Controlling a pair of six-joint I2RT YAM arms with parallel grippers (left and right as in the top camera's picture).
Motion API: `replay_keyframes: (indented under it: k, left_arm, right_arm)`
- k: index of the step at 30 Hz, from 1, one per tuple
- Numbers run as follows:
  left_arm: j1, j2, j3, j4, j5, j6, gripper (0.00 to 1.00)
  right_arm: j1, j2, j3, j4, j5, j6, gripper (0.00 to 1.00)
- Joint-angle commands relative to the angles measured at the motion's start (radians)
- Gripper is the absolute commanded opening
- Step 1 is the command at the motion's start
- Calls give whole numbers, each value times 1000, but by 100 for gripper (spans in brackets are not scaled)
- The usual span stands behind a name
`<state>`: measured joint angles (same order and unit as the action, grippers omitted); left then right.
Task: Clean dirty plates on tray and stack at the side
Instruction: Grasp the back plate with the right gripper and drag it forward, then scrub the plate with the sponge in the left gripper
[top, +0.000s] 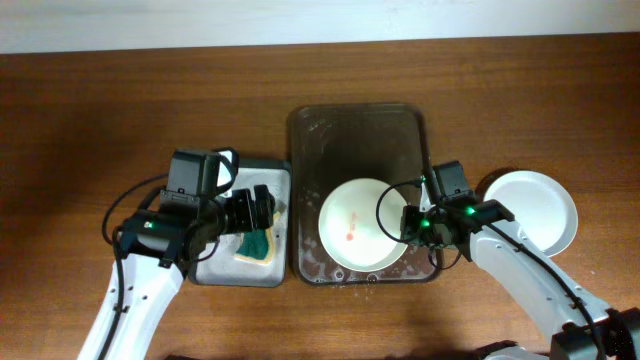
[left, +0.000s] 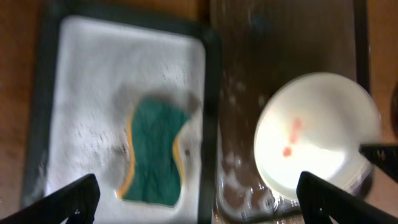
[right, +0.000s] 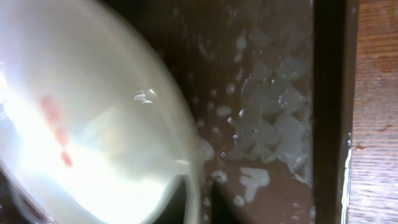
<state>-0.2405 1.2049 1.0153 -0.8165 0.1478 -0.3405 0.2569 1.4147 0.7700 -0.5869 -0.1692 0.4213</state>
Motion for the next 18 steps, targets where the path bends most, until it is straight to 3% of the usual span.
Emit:
replay_keyframes:
  k: [1,3,6,9,12,16,17,18]
  left_arm:
    - [3,2,13,-44,69,-8,99]
    - [3,16,13,-77,32,-9,100]
    - [3,42,12,-103,-18,19,99]
    - [3,46,12,-100,-19,85,95]
    - [1,46,11,-95,-92,85,96]
    - [-38,82,-41,-74,-112,84,92]
    - [-50,114,-79,-30,-139,78,99]
    - [-55,142,-106,9,-176,64,100]
  right_arm:
    - [4,-63,34,-106,-14,-32,27]
    - [5,-210,63,-219,-14,-23,32]
    - [26,-578,62,-362,35,-24,44]
    - [31,-787,-43,-291,145,-39,50]
    - [31,-695,-66,-259,97,-153,63]
    - [31,-489,-66,-247,-29,-156,63]
    - [31,-435,-66,-242,-50,-156,61]
    - [31,-398,-66,-237,-56,-156,57]
